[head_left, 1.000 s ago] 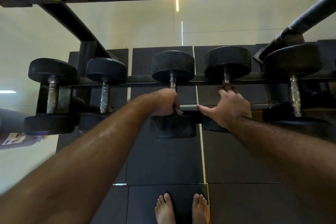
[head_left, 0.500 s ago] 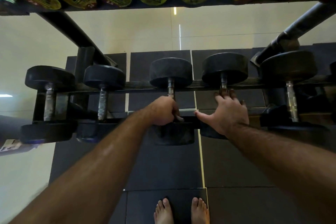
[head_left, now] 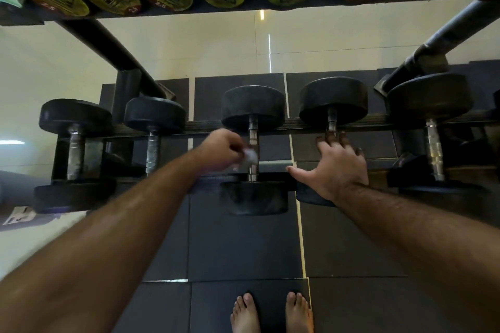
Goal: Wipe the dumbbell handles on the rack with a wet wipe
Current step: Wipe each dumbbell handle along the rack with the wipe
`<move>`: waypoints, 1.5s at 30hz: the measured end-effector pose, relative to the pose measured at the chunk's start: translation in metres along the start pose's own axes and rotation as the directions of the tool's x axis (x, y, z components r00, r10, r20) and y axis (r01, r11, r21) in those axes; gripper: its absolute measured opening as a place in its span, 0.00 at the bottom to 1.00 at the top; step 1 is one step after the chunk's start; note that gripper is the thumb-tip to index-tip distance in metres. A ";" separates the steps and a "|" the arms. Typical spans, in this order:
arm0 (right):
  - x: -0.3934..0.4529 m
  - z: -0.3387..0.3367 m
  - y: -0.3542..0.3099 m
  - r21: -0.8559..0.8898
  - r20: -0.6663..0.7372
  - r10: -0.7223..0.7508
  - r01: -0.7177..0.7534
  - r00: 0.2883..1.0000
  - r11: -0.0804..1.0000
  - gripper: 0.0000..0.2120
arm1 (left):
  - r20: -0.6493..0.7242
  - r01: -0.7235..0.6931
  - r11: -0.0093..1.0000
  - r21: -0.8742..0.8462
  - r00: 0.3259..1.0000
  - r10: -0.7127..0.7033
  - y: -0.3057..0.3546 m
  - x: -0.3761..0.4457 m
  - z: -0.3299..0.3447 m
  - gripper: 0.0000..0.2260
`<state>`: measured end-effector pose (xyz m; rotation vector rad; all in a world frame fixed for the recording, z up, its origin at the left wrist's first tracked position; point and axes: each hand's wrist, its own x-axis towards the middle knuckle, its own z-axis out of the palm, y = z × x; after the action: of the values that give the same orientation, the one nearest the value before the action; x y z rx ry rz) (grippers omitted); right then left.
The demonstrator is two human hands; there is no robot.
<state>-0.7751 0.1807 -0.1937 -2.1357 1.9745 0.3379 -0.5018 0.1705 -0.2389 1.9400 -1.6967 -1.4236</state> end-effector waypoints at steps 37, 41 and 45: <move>0.003 0.007 0.004 -0.007 -0.039 -0.030 0.030 0.999 1.000 0.58 | 0.284 0.369 0.761 -0.534 0.926 -0.250 -0.039 0.017 0.012 0.10; 0.000 0.006 0.002 -0.011 -0.033 -0.026 0.026 0.999 1.000 0.58 | 0.022 0.114 0.474 -0.873 0.981 -0.195 -0.031 0.039 0.021 0.11; 0.001 0.006 0.001 -0.013 -0.042 -0.025 0.025 0.999 1.000 0.58 | 0.325 0.337 0.573 -0.747 0.937 -0.129 -0.028 0.042 0.040 0.16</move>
<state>-0.7764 0.1814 -0.1995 -2.1912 1.9715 0.3043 -0.5183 0.1608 -0.3011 1.5062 -0.5883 -2.0938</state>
